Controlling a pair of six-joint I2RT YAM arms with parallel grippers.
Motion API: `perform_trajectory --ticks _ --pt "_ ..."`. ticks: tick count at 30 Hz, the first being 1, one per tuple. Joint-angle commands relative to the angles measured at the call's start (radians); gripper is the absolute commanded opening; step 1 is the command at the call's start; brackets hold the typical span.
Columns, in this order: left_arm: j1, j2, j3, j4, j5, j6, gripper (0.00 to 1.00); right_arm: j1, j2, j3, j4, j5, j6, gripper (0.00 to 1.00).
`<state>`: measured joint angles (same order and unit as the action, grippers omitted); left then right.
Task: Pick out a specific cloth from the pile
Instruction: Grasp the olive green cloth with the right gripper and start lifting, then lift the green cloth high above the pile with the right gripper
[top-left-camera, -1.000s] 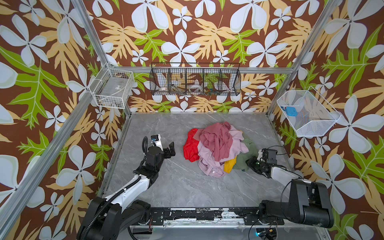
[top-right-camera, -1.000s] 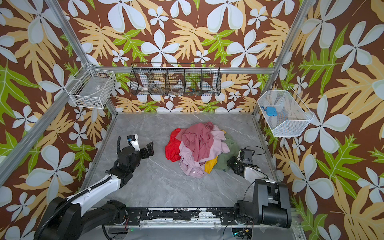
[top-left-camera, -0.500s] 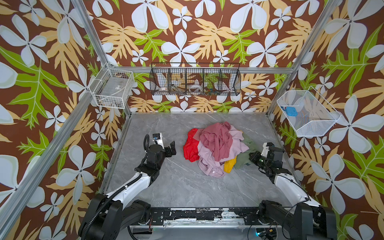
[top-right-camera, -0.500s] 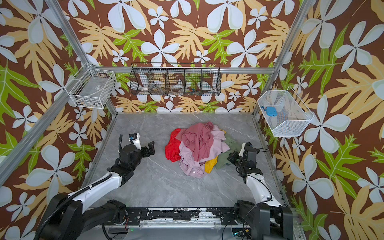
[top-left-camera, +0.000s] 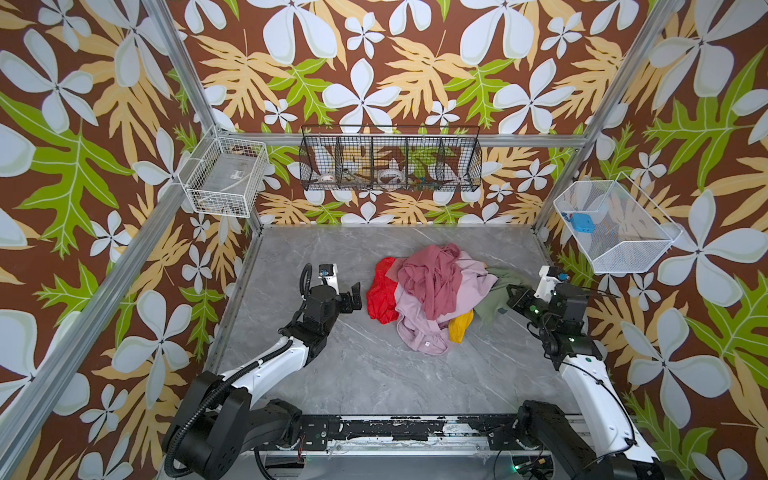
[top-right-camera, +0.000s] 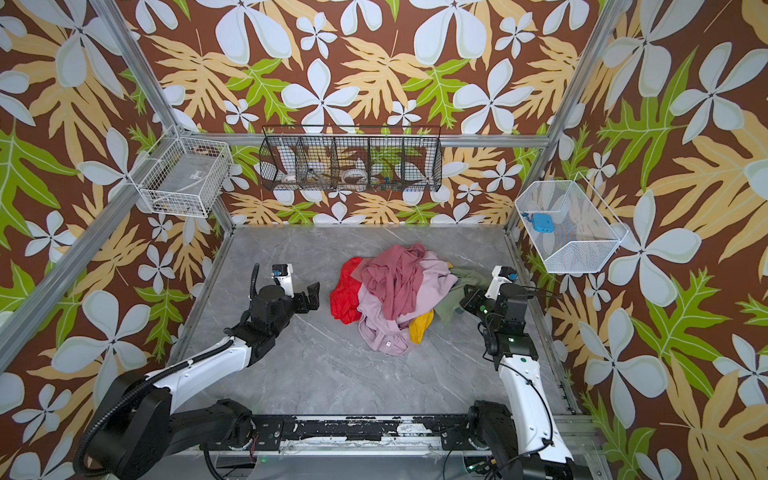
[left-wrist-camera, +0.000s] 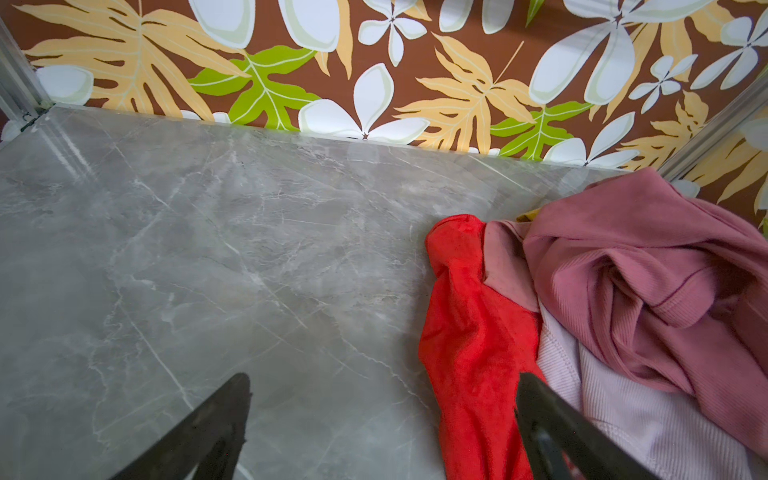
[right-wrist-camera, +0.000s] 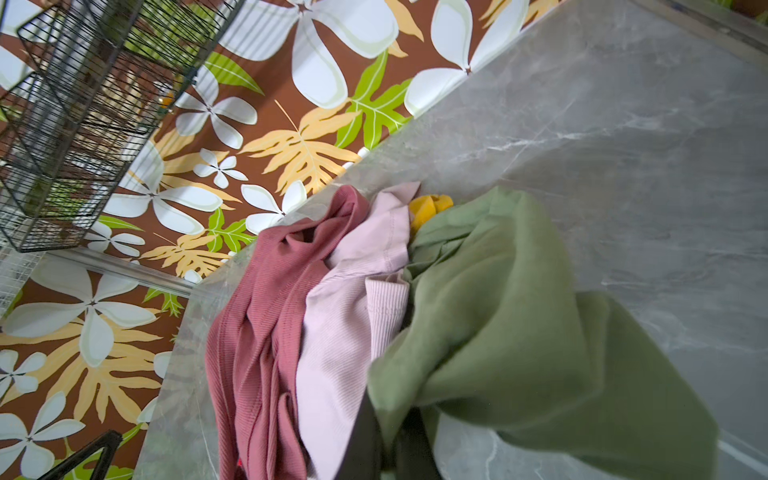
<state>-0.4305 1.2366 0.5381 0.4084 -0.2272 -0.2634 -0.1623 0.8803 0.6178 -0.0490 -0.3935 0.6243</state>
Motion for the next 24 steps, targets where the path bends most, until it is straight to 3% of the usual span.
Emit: perform_trajectory --ticks 1,9,24 --pt "-0.019 0.022 0.022 0.001 -0.014 0.003 1.00 -0.001 -0.013 0.037 0.048 0.003 -0.013 0.00" --pt "-0.091 0.103 0.079 0.002 -0.031 -0.004 1.00 0.000 0.003 0.126 0.060 -0.076 -0.029 0.00" --pt "-0.114 0.141 0.110 0.013 -0.041 -0.016 1.00 0.000 -0.060 0.261 0.020 -0.031 -0.080 0.00"
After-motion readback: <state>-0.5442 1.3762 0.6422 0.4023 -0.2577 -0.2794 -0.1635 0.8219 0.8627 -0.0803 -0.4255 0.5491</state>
